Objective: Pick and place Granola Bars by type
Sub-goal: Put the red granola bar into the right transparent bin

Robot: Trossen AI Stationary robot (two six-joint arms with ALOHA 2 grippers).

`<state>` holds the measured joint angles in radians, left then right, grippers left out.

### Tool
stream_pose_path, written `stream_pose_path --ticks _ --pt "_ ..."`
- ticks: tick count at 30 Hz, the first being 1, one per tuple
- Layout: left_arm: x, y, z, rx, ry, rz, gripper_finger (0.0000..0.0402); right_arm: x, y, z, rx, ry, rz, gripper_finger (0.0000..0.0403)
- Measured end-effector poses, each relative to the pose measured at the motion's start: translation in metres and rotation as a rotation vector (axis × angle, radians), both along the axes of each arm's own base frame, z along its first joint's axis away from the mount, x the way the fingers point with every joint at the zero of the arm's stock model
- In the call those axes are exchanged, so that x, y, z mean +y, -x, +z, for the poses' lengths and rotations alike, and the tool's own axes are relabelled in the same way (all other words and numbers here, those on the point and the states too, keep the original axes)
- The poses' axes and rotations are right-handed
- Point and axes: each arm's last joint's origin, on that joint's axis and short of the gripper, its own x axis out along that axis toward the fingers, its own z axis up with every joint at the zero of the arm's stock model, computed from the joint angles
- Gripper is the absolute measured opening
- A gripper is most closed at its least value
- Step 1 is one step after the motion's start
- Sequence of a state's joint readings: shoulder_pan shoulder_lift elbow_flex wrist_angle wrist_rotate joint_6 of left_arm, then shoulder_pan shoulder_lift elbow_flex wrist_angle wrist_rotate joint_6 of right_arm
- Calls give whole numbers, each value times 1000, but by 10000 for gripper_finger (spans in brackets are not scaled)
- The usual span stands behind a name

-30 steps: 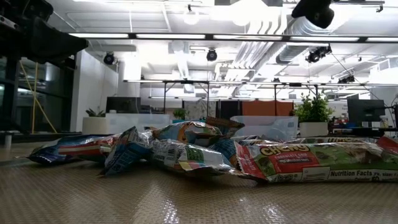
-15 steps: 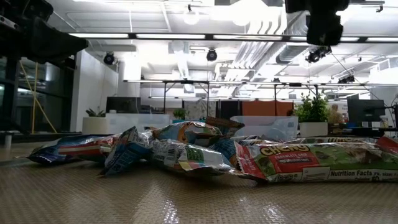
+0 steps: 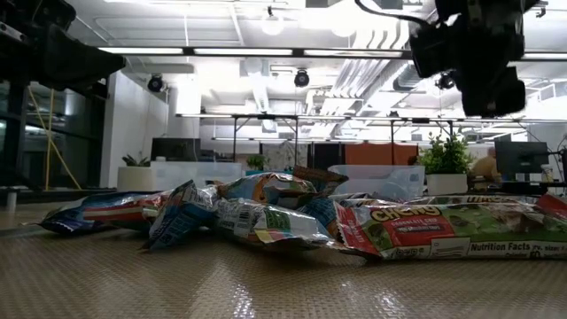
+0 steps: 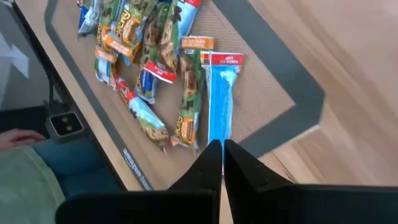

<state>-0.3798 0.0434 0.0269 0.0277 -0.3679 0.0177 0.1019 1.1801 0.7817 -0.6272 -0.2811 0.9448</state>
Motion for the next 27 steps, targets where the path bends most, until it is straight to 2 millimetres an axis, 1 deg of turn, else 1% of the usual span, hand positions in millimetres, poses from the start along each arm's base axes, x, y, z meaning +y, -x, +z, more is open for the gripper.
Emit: stream_pose_path --ticks 4,8,14,18,21,23,27 --pt "0 0 0 0 0 0 1 8 -1 -14 -58 3 -6 10" --pt "0 0 0 0 0 0 1 16 0 -24 -102 31 0 33" --pt "0 0 0 0 0 0 1 24 -1 -21 -156 50 21 93" --pt "0 0 0 0 0 0 1 28 -8 -11 -246 42 49 126" --pt "0 0 0 0 0 0 1 30 -13 5 -297 78 69 132" --pt "0 0 0 0 0 0 1 31 -15 17 -300 113 63 133" --pt "0 0 0 0 0 0 1 32 -21 40 -219 181 73 133"
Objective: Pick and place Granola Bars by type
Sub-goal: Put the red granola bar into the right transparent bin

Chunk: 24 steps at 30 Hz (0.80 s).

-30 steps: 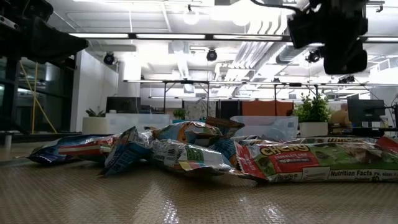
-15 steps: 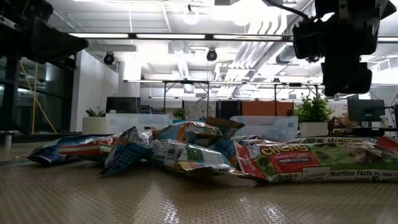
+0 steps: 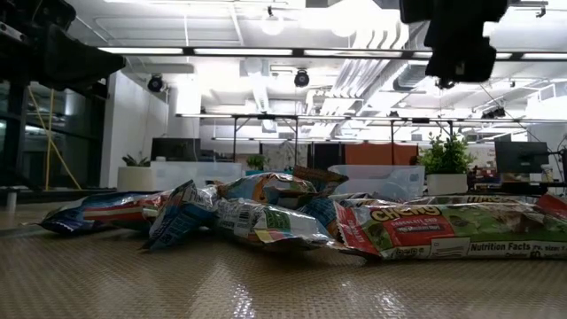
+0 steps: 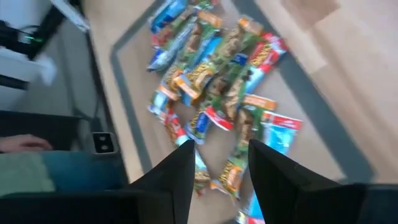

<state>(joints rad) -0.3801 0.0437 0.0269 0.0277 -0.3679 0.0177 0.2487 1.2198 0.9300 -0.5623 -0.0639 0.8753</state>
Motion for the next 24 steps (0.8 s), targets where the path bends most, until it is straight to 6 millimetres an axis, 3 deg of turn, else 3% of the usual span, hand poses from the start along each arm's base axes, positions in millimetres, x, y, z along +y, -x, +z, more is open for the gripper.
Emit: stream_pose_path --ticks 7,15,24 --pt "0 0 0 0 0 0 1 16 -29 20 268 125 -1 133" --pt "0 0 0 0 0 0 1 29 -65 -19 498 127 -53 133" --pt "0 0 0 0 0 0 1 32 -75 -46 551 156 -97 133"
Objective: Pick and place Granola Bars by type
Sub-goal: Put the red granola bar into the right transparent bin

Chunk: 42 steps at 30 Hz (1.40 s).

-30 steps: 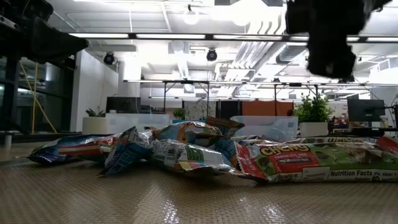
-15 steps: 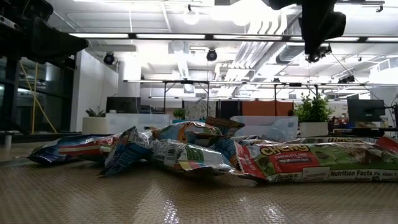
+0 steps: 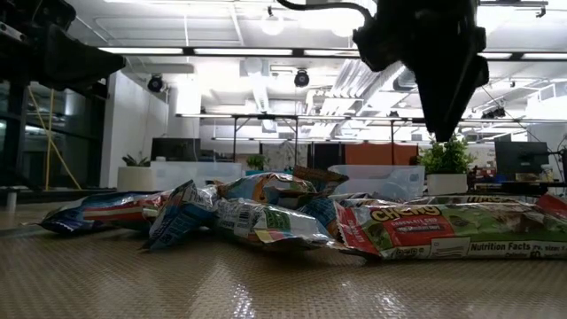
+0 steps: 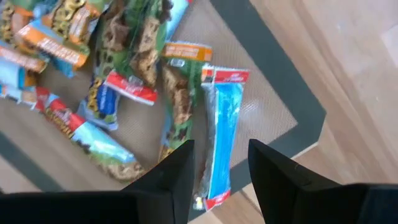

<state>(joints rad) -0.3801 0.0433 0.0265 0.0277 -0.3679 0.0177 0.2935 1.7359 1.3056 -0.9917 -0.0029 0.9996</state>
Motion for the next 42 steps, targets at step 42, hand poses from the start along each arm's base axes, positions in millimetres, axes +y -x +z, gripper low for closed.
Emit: stream_pose_path --ticks 42 --pt "0 0 0 0 0 0 1 5 11 -36 14 -29 -1 200"
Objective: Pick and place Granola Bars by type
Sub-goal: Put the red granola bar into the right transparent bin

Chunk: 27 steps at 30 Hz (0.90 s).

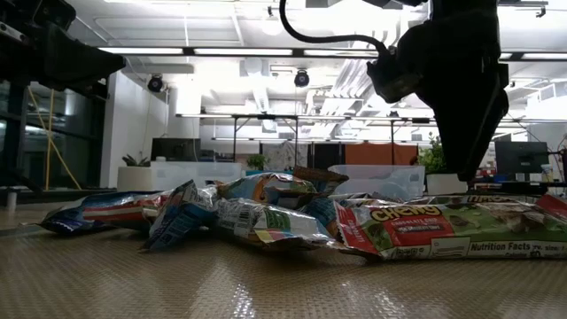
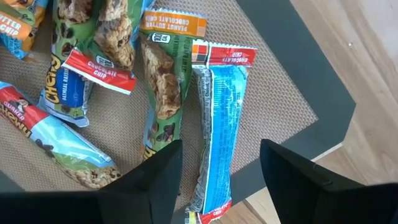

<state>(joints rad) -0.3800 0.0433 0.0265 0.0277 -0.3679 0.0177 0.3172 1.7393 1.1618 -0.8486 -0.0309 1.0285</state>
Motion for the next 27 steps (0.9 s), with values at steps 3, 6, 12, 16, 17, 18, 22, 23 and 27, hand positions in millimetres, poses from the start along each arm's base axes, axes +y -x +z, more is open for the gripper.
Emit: stream_pose_path --ticks 3,6,12,16,17,18,22,23,27 --pt "0 0 0 0 0 0 1 0 0 0 -4 14 -14 200" --pt "0 0 0 0 0 0 1 -1 0 -2 -12 24 -28 200" --pt "0 0 0 0 0 0 1 -2 12 -25 27 -9 -83 200" --pt "0 0 0 0 0 0 1 -2 18 -34 38 -9 -104 200" --pt "0 0 0 0 0 0 1 -2 18 -36 31 -15 -104 200" --pt "0 0 0 0 0 0 1 -2 17 -37 20 -25 -106 200" --pt "0 0 0 0 0 0 1 -1 17 -42 -9 -70 -108 200" --pt "0 0 0 0 0 0 1 -1 17 -43 -15 -76 -107 200" --pt "0 0 0 0 0 0 1 0 17 -44 -19 -71 -105 200"
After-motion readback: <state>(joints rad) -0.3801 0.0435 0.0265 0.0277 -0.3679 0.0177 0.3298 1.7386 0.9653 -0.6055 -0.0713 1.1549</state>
